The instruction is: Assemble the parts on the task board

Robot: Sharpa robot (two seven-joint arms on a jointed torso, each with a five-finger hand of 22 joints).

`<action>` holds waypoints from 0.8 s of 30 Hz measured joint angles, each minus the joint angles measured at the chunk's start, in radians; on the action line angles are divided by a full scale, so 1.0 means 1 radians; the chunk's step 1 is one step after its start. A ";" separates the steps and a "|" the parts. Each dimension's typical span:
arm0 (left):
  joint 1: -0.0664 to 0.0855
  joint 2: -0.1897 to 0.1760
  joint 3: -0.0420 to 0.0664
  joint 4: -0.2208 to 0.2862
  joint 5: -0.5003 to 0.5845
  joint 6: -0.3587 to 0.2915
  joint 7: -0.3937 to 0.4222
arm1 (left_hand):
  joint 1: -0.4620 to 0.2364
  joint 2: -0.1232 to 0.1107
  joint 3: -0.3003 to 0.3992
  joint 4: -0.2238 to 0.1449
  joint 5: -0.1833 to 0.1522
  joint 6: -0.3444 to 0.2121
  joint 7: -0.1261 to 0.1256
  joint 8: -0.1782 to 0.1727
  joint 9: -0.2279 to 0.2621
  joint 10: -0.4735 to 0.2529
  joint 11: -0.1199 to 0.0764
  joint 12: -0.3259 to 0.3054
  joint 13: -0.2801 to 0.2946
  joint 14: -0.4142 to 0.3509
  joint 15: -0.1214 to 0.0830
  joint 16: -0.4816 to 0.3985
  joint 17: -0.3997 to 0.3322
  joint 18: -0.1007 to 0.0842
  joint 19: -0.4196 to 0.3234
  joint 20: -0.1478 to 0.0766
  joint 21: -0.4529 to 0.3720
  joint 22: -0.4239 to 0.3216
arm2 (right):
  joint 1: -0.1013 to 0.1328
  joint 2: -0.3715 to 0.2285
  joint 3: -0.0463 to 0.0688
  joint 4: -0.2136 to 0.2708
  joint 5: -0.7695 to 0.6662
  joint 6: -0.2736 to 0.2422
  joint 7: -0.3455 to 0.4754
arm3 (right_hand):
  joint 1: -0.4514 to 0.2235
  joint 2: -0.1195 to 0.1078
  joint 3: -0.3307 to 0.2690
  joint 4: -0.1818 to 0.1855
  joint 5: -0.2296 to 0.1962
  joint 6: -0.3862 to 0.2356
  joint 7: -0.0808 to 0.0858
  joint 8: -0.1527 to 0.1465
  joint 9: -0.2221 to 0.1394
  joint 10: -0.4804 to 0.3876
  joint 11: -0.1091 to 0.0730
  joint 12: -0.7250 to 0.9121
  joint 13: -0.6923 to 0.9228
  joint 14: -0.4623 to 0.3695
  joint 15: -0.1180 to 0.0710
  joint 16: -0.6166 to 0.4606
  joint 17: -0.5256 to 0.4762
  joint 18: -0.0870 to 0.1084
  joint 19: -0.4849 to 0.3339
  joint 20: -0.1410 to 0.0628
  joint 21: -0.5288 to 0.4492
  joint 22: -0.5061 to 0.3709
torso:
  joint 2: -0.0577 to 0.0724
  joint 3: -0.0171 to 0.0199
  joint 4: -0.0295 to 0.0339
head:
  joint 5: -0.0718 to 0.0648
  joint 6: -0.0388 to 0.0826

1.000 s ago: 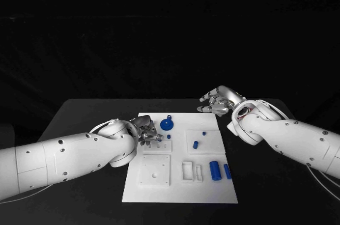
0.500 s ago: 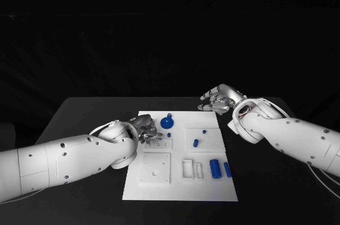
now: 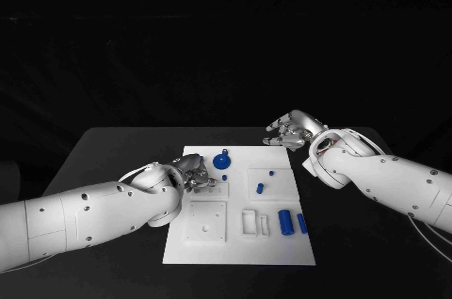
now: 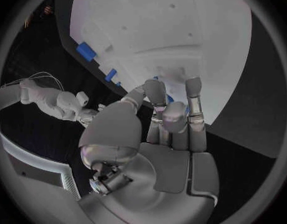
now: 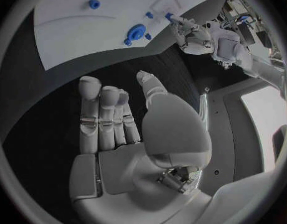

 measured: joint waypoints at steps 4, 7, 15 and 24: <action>-0.005 0.000 0.000 -0.002 -0.002 0.000 0.000 | 0.000 0.000 -0.001 0.001 0.000 0.000 0.000 0.000 0.000 0.000 0.000 0.000 0.000 0.001 0.001 0.000 0.000 0.000 0.000 0.000 0.000 0.000 | -0.001 0.000 0.000 0.000 0.000 0.000 0.000 | 0.000 0.000 0.000 0.000 0.000 0.000 0.000 0.000 0.000 0.000 0.000 0.000 0.000 0.000 0.000 0.000 0.000 0.000 0.000 0.000 0.000 0.000 | 0.000 0.0000 0.0000 | 0.000 -0.001; -0.007 0.000 0.000 -0.003 -0.002 0.001 -0.001 | 0.000 0.000 -0.001 0.001 -0.001 0.000 0.000 0.000 0.000 0.000 0.000 0.000 -0.001 0.001 0.001 0.000 -0.006 0.000 -0.004 0.004 0.000 0.000 | -0.002 0.000 0.000 -0.001 0.000 0.000 0.000 | 0.000 0.000 0.000 0.000 0.000 0.000 0.000 0.000 0.000 0.000 0.000 0.000 0.000 0.000 0.000 0.000 0.000 0.000 0.000 0.000 0.000 0.000 | 0.000 0.0001 0.0000 | 0.000 -0.001; -0.009 -0.002 0.000 -0.004 -0.002 0.008 -0.004 | 0.000 0.000 -0.002 0.002 0.002 0.000 0.000 0.000 0.000 0.000 0.000 0.000 -0.001 0.001 0.001 0.000 -0.006 0.000 -0.004 0.004 0.000 0.000 | -0.003 0.000 0.000 -0.001 0.000 0.000 0.000 | 0.000 0.000 0.000 0.000 0.000 0.000 0.000 0.000 0.000 0.000 0.000 0.000 0.000 0.000 0.000 0.000 0.000 0.000 0.000 0.000 0.000 0.000 | 0.000 0.0003 -0.0003 | 0.001 -0.002; -0.010 -0.003 0.000 -0.004 -0.001 0.022 -0.007 | 0.000 0.000 -0.003 0.003 0.002 0.000 0.000 0.000 -0.001 0.000 0.000 0.000 -0.001 -0.002 -0.002 0.000 -0.006 0.000 -0.004 0.004 0.000 0.001 | -0.004 0.001 0.000 -0.002 0.000 0.000 0.000 | 0.000 0.000 0.003 -0.003 0.000 0.000 0.000 0.000 0.000 0.000 0.000 0.000 0.000 0.003 -0.003 0.000 0.000 0.000 0.000 0.000 0.000 0.000 | 0.000 0.0003 -0.0006 | 0.002 -0.002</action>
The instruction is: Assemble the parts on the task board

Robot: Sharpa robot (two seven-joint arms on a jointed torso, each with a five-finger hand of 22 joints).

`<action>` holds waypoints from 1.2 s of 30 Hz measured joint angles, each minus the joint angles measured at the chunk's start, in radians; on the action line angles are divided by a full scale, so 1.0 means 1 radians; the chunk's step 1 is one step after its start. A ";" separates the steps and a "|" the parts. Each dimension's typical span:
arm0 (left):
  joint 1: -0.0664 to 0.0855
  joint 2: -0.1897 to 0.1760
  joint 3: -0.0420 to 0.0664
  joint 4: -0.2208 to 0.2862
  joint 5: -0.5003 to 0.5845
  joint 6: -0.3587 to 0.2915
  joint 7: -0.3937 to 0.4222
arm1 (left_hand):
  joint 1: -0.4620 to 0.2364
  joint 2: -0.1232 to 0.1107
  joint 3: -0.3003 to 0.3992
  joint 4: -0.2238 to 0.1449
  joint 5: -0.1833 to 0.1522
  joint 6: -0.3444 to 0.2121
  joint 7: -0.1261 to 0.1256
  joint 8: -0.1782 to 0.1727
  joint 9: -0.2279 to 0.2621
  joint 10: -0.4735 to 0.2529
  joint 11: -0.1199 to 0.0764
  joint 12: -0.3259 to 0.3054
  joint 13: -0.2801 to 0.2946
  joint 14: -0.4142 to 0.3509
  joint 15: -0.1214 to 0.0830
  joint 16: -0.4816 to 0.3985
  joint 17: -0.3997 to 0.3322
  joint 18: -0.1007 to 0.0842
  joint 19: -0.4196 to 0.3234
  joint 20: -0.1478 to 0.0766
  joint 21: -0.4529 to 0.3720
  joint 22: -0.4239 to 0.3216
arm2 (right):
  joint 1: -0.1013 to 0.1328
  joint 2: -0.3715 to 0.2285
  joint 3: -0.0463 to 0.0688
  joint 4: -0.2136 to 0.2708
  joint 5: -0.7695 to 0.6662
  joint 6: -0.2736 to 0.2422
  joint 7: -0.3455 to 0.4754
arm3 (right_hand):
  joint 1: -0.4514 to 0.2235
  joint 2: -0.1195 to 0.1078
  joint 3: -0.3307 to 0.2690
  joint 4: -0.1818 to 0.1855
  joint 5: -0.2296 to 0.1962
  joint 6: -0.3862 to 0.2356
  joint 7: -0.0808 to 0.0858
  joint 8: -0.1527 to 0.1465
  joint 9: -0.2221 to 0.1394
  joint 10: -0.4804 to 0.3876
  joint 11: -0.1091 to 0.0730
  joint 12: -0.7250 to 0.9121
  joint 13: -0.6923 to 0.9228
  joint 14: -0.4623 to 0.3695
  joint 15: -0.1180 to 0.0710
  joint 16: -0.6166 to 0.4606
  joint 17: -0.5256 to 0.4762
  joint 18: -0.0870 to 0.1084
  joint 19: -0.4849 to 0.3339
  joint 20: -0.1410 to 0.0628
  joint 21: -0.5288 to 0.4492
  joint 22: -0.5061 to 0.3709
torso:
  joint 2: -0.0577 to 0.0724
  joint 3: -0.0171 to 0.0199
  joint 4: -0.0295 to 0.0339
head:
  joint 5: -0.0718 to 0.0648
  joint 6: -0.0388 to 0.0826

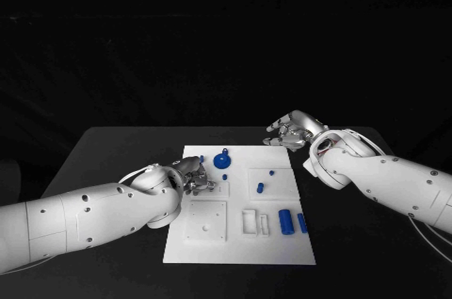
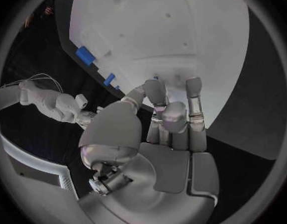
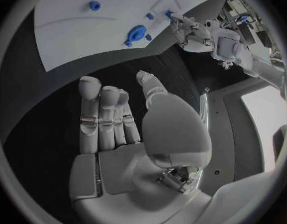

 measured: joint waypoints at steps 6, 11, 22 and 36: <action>0.000 0.000 0.000 0.000 0.001 0.008 -0.002 | 0.000 0.000 0.000 0.000 0.000 0.000 0.000 -0.001 0.000 0.000 0.000 0.000 0.000 0.000 0.000 0.000 -0.003 0.000 0.000 0.000 0.000 0.000 | 0.000 0.000 0.000 0.000 0.000 0.000 0.000 | 0.000 0.000 0.000 0.000 0.000 0.000 0.000 0.000 0.000 0.000 0.000 0.000 0.000 0.000 0.000 0.000 0.000 0.000 0.000 0.000 0.000 0.000 | 0.000 0.0001 0.0000 | -0.001 -0.001; -0.001 0.000 0.000 -0.001 0.002 0.015 -0.004 | 0.001 0.001 0.000 -0.001 0.000 0.000 0.000 -0.002 0.001 0.000 0.000 0.000 0.000 0.000 0.000 0.000 -0.003 0.000 0.000 0.000 0.000 0.000 | -0.001 0.000 0.000 0.000 0.000 0.000 0.000 | 0.000 0.000 0.000 0.000 0.000 0.000 0.000 0.000 0.000 0.000 0.000 0.000 0.000 0.000 0.000 0.000 0.000 0.000 0.000 0.000 0.000 0.000 | 0.000 0.0002 0.0000 | -0.001 -0.002; -0.001 0.001 0.001 -0.004 0.004 0.022 -0.005 | 0.001 0.001 0.003 0.002 -0.002 0.000 0.000 -0.003 0.001 0.000 0.000 0.000 -0.002 -0.001 0.002 0.000 -0.005 0.000 0.000 0.000 0.000 0.000 | -0.002 0.000 0.000 -0.001 0.000 0.000 0.000 | 0.000 0.000 0.000 0.000 0.000 0.000 0.000 0.000 0.000 0.000 0.000 0.000 -0.001 0.000 0.000 0.000 0.000 0.000 0.000 0.000 0.000 0.000 | 0.000 0.0004 -0.0002 | -0.001 -0.002; -0.001 0.001 0.001 -0.004 0.004 0.028 -0.006 | 0.001 0.001 0.003 0.002 -0.001 0.000 0.000 0.000 0.002 0.000 0.000 0.000 -0.002 -0.001 0.003 0.000 -0.006 0.000 0.000 0.000 0.000 0.000 | -0.003 0.001 0.000 -0.002 0.000 0.000 0.000 | 0.000 0.000 0.000 0.000 0.000 0.000 0.000 0.000 0.000 0.000 0.000 0.000 -0.001 0.000 0.000 0.000 0.000 0.000 0.000 0.000 0.000 0.000 | 0.000 0.0004 0.0000 | -0.002 -0.003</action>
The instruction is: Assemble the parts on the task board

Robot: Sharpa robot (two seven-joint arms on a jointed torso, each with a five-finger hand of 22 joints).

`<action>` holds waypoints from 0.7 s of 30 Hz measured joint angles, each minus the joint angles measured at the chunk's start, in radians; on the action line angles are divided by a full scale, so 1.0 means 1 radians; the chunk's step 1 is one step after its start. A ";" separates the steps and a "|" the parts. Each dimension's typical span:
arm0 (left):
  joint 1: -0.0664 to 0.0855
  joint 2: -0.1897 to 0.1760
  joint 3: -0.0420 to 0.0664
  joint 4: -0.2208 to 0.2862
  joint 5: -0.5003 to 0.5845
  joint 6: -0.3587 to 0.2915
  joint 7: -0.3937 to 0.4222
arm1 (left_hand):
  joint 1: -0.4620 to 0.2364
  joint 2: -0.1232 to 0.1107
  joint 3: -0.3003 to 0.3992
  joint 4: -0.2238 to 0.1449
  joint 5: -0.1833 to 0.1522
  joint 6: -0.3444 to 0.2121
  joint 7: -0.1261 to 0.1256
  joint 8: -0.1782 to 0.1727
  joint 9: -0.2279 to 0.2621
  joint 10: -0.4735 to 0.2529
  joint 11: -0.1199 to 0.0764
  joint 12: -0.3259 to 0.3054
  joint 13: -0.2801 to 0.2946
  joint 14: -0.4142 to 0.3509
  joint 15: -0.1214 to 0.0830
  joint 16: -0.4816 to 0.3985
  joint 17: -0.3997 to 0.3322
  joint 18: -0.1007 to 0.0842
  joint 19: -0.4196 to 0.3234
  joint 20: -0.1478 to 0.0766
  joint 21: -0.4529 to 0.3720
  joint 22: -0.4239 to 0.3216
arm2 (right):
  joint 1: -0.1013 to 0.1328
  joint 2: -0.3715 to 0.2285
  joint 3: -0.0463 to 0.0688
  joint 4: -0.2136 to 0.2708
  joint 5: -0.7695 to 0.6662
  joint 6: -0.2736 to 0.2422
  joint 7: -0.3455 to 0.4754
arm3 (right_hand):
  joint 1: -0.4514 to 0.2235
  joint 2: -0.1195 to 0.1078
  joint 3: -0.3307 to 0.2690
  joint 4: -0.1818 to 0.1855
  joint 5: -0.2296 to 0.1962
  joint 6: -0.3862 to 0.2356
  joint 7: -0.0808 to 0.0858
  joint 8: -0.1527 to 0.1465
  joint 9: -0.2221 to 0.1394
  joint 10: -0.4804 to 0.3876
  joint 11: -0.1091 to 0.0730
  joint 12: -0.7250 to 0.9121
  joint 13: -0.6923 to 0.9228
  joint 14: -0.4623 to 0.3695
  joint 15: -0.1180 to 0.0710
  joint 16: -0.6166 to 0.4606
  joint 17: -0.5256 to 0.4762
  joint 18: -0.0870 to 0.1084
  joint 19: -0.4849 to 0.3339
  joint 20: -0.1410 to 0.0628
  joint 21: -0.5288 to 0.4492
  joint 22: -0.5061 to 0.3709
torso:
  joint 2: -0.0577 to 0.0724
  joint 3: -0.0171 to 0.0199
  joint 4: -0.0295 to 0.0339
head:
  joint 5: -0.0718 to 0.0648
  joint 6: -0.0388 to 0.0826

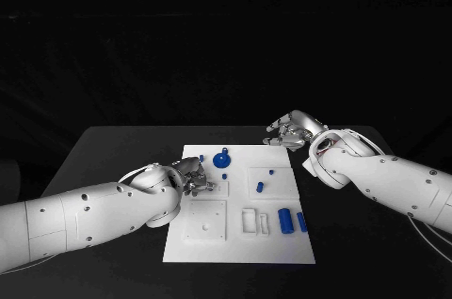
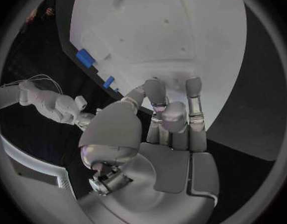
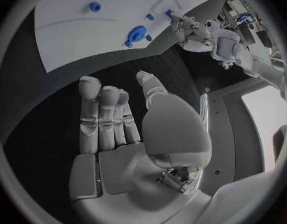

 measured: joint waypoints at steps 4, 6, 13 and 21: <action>0.000 0.000 0.000 0.000 0.000 0.003 0.000 | 0.000 0.000 0.000 0.000 0.000 0.000 0.000 0.000 0.000 0.000 0.000 0.000 -0.001 0.000 0.000 0.000 0.000 0.000 0.000 0.000 0.000 0.000 | 0.000 0.000 0.000 0.000 0.000 0.000 0.000 | 0.000 0.000 0.000 0.000 0.000 0.000 0.000 0.000 0.000 0.000 0.000 0.000 0.000 0.000 0.000 0.000 0.000 0.000 0.000 0.000 0.000 0.000 | 0.000 0.0000 0.0000 | 0.000 -0.001; 0.000 0.000 0.001 -0.001 0.000 0.004 -0.001 | 0.000 0.000 0.000 0.000 0.000 0.000 0.000 0.000 0.000 0.000 0.000 0.000 -0.001 0.000 0.000 0.000 0.000 0.000 0.000 0.000 0.000 0.000 | -0.001 0.000 0.000 0.000 0.000 0.000 0.000 | 0.000 0.000 0.000 0.000 0.000 0.000 0.000 0.000 0.000 0.000 0.000 0.000 0.000 0.000 0.000 0.000 0.000 0.000 0.000 0.000 0.000 0.000 | 0.000 0.0000 0.0000 | 0.000 -0.001; 0.001 0.003 0.001 -0.003 0.000 0.010 -0.003 | 0.000 0.000 0.000 0.000 0.000 0.000 0.000 0.000 0.000 0.000 0.000 0.000 -0.002 0.000 0.001 0.000 -0.004 0.000 0.000 0.000 0.000 0.000 | -0.001 0.000 0.000 -0.001 0.000 0.000 0.000 | 0.000 0.000 0.000 0.000 0.000 0.000 0.000 0.000 0.000 0.000 0.000 0.000 0.000 0.000 0.000 0.000 0.000 0.000 0.000 0.000 0.000 0.000 | 0.000 0.0000 0.0001 | -0.001 -0.002; 0.002 0.008 0.002 -0.009 0.000 0.018 -0.007 | 0.000 0.000 0.000 0.000 -0.001 0.000 0.000 0.000 0.001 0.000 0.000 0.000 -0.004 -0.004 0.000 -0.003 -0.010 0.000 0.000 0.000 0.000 0.000 | -0.002 0.000 0.000 -0.001 0.000 0.000 0.000 | 0.000 0.000 0.000 0.000 0.000 0.000 0.000 0.000 0.000 0.000 0.000 0.000 0.000 0.000 0.000 0.000 0.000 0.000 0.000 0.000 0.000 0.000 | 0.000 0.0000 -0.0002 | -0.002 -0.001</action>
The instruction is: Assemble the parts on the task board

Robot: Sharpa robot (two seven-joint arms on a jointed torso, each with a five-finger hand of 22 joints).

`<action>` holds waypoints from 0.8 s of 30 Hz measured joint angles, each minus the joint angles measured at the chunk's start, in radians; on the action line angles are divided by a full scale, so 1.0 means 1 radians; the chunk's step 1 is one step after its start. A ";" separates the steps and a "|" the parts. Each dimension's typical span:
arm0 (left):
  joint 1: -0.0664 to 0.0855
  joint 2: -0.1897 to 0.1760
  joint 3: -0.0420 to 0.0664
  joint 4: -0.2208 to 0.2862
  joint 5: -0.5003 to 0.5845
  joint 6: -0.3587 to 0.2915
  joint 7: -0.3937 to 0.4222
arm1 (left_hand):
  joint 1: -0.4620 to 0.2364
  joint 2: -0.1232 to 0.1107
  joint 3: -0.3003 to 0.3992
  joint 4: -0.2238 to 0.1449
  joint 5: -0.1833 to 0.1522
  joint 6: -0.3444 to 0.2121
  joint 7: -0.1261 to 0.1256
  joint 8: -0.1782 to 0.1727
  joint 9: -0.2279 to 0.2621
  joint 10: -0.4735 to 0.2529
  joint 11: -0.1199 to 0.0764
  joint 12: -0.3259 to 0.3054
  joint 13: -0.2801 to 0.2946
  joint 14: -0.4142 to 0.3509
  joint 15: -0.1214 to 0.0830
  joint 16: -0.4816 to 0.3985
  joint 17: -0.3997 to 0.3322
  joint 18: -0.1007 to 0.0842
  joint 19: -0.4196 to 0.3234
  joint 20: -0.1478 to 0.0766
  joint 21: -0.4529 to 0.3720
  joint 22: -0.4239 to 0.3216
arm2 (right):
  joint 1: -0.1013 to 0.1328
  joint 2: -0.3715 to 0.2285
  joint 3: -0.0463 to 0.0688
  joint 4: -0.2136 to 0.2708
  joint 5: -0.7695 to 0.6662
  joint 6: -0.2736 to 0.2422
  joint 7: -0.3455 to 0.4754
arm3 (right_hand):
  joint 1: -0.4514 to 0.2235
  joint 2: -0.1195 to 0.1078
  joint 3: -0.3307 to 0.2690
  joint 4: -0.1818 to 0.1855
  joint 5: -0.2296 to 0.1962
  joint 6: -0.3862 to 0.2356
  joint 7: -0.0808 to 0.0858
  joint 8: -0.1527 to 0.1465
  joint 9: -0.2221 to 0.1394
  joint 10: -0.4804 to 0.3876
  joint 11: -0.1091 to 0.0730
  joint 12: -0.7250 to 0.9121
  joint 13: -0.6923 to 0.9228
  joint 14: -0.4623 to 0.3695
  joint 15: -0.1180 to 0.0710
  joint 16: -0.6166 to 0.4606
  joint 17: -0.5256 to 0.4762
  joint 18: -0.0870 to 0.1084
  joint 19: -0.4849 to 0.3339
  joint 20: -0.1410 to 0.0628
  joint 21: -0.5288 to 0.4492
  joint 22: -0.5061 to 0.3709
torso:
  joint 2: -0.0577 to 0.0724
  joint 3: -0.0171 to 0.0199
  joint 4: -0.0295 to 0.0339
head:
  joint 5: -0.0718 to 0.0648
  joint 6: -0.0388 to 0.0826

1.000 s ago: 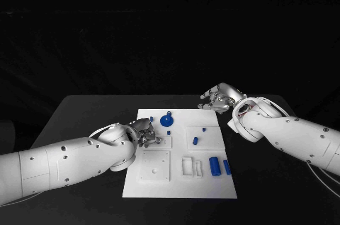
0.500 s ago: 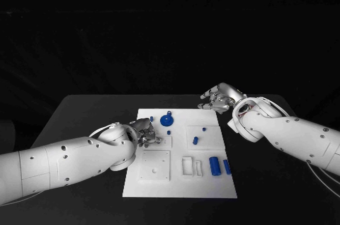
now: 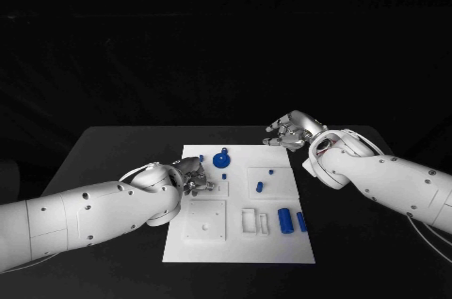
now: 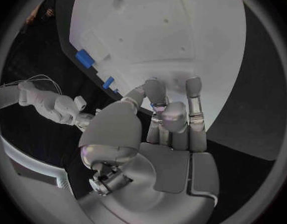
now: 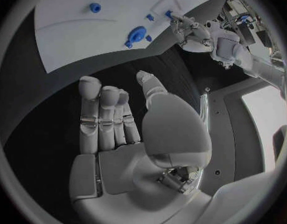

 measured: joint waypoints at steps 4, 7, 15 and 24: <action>0.000 0.001 0.000 -0.001 0.000 0.006 -0.003 | 0.000 0.000 0.000 0.000 0.000 0.000 0.000 0.000 -0.002 0.000 0.000 0.000 -0.001 0.000 0.000 -0.001 -0.002 0.000 0.000 0.000 0.000 0.000 | 0.000 0.000 0.000 0.000 0.000 0.000 0.000 | 0.000 0.000 0.000 0.000 0.000 0.000 0.000 0.000 0.000 0.000 0.000 0.000 0.000 0.000 0.000 0.000 0.000 0.000 0.000 0.000 0.000 0.000 | 0.000 -0.0001 -0.0001 | 0.000 0.000; 0.000 0.002 0.000 -0.001 0.000 0.011 -0.004 | 0.002 -0.002 0.000 0.000 0.000 0.000 0.000 0.000 -0.002 0.000 0.000 0.000 -0.001 0.000 0.000 -0.001 -0.002 0.000 0.000 0.000 0.000 0.000 | 0.000 0.000 0.000 0.000 0.000 0.000 0.000 | 0.000 0.000 0.000 0.000 0.000 0.000 0.000 0.000 0.000 0.000 0.000 0.000 0.000 0.000 0.000 0.000 0.000 0.000 0.000 0.000 0.000 0.000 | 0.000 0.0002 -0.0001 | 0.000 0.000; -0.001 0.004 0.000 0.000 0.002 0.025 -0.006 | 0.006 -0.006 0.000 0.000 -0.004 0.000 0.000 0.002 -0.004 0.000 0.000 0.000 -0.002 -0.001 0.002 -0.001 -0.002 0.000 0.000 0.000 0.000 0.000 | -0.001 0.001 0.000 -0.001 0.000 0.000 0.000 | 0.000 0.000 0.000 0.000 0.000 0.000 0.000 0.000 0.000 0.000 0.000 0.000 0.000 0.000 0.000 0.000 0.000 0.000 0.000 0.000 0.000 0.001 | 0.000 0.0002 -0.0001 | -0.001 -0.001; -0.001 0.001 0.001 0.004 0.009 0.032 -0.007 | 0.006 -0.006 0.000 0.000 -0.008 0.000 0.000 0.002 -0.005 0.000 0.000 0.000 -0.001 -0.002 0.002 -0.001 -0.002 0.000 0.000 0.000 0.000 0.000 | -0.001 0.002 0.000 -0.002 0.001 0.000 0.000 | 0.000 0.000 0.000 0.000 0.000 0.000 0.000 0.000 0.000 0.000 0.000 0.000 0.000 0.000 0.000 0.000 0.000 0.000 0.000 0.000 -0.005 0.001 | 0.000 -0.0007 0.0002 | 0.000 0.000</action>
